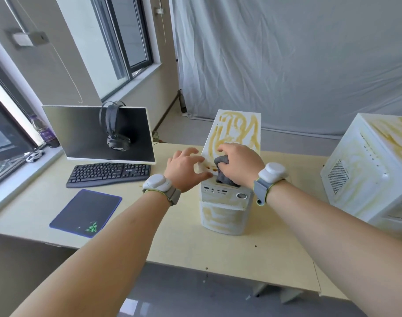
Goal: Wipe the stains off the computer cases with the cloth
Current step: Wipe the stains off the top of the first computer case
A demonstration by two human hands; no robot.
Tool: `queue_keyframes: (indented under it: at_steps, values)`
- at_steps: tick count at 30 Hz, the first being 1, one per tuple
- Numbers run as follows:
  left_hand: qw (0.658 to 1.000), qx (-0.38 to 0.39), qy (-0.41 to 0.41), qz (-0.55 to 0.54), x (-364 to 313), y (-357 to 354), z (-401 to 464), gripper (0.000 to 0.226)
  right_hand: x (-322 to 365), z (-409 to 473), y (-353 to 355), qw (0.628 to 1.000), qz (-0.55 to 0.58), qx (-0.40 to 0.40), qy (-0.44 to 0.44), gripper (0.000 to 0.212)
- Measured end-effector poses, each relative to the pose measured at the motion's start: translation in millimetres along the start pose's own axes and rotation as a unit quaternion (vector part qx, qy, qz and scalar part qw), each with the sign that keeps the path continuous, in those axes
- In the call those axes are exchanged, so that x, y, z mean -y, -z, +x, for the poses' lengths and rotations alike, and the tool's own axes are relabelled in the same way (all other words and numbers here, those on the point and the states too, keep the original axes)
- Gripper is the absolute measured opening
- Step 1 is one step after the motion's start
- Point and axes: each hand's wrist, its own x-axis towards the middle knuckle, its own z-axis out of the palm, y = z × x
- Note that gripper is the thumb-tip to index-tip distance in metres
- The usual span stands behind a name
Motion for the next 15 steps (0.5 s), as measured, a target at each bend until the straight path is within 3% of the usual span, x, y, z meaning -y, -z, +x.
queue_keyframes:
  at_steps: [8, 12, 15]
  values:
    - [0.999, -0.007, -0.032, 0.034, 9, 0, 1, 0.061, 20, -1, -29, 0.993, -0.098, 0.055, -0.023, 0.030]
    - [0.998, 0.031, -0.040, 0.029, 16, 6, 4, 0.070, 19, 3, -14, 0.994, -0.066, 0.084, -0.036, 0.029]
    - [0.997, 0.070, -0.041, 0.016, 23, 13, 9, 0.068, 27, 10, -12, 0.997, -0.025, 0.046, -0.065, 0.022]
